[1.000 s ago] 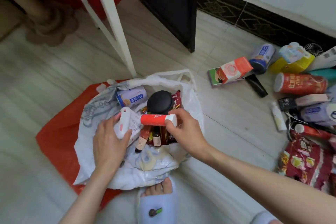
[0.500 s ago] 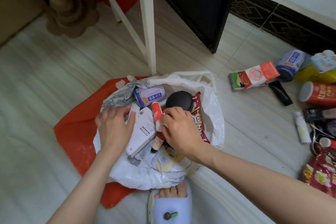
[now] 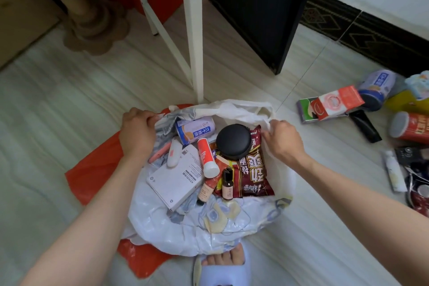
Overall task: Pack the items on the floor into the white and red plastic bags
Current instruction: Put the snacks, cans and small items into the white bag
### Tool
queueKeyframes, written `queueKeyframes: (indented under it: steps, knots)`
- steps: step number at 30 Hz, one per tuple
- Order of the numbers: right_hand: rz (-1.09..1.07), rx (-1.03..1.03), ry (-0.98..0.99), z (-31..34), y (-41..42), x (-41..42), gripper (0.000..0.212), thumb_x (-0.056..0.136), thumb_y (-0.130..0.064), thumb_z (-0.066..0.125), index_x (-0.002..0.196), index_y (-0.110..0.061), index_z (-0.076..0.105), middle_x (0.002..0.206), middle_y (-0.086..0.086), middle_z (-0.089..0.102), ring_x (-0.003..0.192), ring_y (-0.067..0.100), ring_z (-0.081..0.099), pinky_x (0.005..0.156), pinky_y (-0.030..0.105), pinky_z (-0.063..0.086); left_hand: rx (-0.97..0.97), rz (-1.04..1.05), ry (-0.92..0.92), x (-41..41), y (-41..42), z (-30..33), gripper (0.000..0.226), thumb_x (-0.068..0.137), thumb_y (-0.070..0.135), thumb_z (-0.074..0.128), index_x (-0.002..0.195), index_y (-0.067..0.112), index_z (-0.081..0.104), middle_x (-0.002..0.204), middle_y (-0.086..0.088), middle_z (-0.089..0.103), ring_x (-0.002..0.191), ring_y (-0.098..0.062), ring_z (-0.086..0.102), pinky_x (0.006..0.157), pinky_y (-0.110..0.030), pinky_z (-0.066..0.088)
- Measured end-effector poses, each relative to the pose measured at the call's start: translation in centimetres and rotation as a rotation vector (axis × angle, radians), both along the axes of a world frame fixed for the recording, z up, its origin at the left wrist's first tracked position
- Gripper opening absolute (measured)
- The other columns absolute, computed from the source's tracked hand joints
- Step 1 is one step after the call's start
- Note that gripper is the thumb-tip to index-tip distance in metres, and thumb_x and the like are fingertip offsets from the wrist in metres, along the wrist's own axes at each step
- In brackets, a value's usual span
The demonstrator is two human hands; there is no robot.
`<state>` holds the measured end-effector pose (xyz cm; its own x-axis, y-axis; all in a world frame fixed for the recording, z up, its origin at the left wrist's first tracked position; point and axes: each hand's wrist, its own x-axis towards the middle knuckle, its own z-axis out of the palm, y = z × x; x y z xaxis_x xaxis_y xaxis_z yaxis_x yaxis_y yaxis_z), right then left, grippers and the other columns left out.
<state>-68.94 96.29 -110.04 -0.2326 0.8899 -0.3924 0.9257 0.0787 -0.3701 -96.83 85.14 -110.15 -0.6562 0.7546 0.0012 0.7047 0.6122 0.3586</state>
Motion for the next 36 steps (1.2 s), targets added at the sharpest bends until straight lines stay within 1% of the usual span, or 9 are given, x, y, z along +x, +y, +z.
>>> queueKeyframes:
  steps: [3,8,13,21,25,29,32,34,36]
  knots:
    - [-0.075,0.039,0.116,0.2,-0.1,0.4,0.021,0.092,-0.014,0.046,0.084,0.001,0.059,0.091,0.026,0.064,0.084,0.039,0.058,0.064,0.032,0.036,0.011,-0.011,-0.003,0.5,-0.1,0.5,0.021,0.090,0.016,0.055,0.105,0.005,0.064,0.106,-0.020,0.056,0.099,-0.037,0.053,0.078,-0.041,0.041]
    - [-0.136,0.131,0.292,3.1,0.7,1.2,0.023,0.092,-0.015,0.050,0.098,-0.001,0.067,0.096,0.019,0.068,0.084,0.030,0.057,0.069,0.027,0.035,-0.157,-0.024,-0.032,0.7,-1.0,-0.9,0.041,0.083,0.018,0.063,0.123,0.013,0.054,0.110,-0.022,0.059,0.104,-0.039,0.051,0.086,-0.042,0.041]
    - [-0.122,0.166,0.354,4.3,-0.1,1.7,0.026,0.092,-0.019,0.052,0.093,0.001,0.068,0.092,0.018,0.069,0.083,0.029,0.057,0.070,0.030,0.038,-0.071,-0.058,0.065,2.2,-0.4,-0.2,0.023,0.087,0.012,0.055,0.104,-0.002,0.062,0.098,-0.027,0.062,0.098,-0.040,0.050,0.079,-0.045,0.042]
    - [-0.160,0.274,0.406,7.4,1.0,3.3,0.032,0.091,-0.014,0.049,0.060,-0.006,0.053,0.057,0.006,0.051,0.065,0.025,0.045,0.056,0.030,0.017,0.249,-0.061,0.085,2.4,0.3,6.5,0.020,0.091,0.013,0.052,0.099,-0.003,0.060,0.101,-0.023,0.057,0.085,-0.043,0.056,0.069,-0.046,0.043]
    - [-0.111,0.314,0.367,8.7,0.3,3.7,0.029,0.090,-0.015,0.051,0.077,0.008,0.063,0.074,0.022,0.064,0.075,0.035,0.054,0.064,0.037,0.033,0.224,-0.077,-0.028,2.8,-0.7,7.1,0.019,0.088,0.009,0.054,0.105,0.002,0.059,0.105,-0.020,0.059,0.091,-0.039,0.057,0.077,-0.044,0.046]
    - [-0.136,0.218,0.298,7.5,-2.3,4.5,0.029,0.088,-0.017,0.054,0.113,-0.003,0.060,0.114,0.018,0.062,0.106,0.034,0.055,0.086,0.035,0.041,0.098,-0.027,-0.251,4.3,-4.0,6.4,0.059,0.082,0.010,0.062,0.134,0.006,0.034,0.124,-0.023,0.049,0.110,-0.039,0.050,0.090,-0.046,0.043]
    - [-0.296,0.115,0.265,5.7,-4.1,5.8,0.050,0.081,-0.024,0.065,0.123,-0.002,0.048,0.121,0.019,0.054,0.112,0.034,0.050,0.092,0.038,0.041,0.041,-0.022,0.023,6.2,-7.8,6.6,0.058,0.079,0.010,0.066,0.131,0.008,0.040,0.121,-0.023,0.049,0.111,-0.041,0.045,0.089,-0.051,0.040]
    - [-0.356,0.030,0.198,4.5,-5.7,6.8,0.058,0.077,-0.031,0.068,0.122,-0.001,0.048,0.120,0.019,0.055,0.110,0.035,0.053,0.091,0.041,0.045,0.086,-0.184,0.142,8.6,-10.6,6.2,0.046,0.075,0.012,0.069,0.118,0.010,0.053,0.109,-0.017,0.056,0.100,-0.039,0.051,0.081,-0.048,0.042]
    - [-0.449,-0.136,0.175,4.0,-7.4,7.6,0.056,0.080,-0.032,0.066,0.121,0.002,0.048,0.115,0.019,0.057,0.104,0.034,0.056,0.081,0.036,0.046,0.050,-0.531,0.058,11.5,-12.9,5.2,0.033,0.076,0.022,0.067,0.107,0.015,0.060,0.102,-0.008,0.061,0.096,-0.033,0.057,0.081,-0.037,0.039]
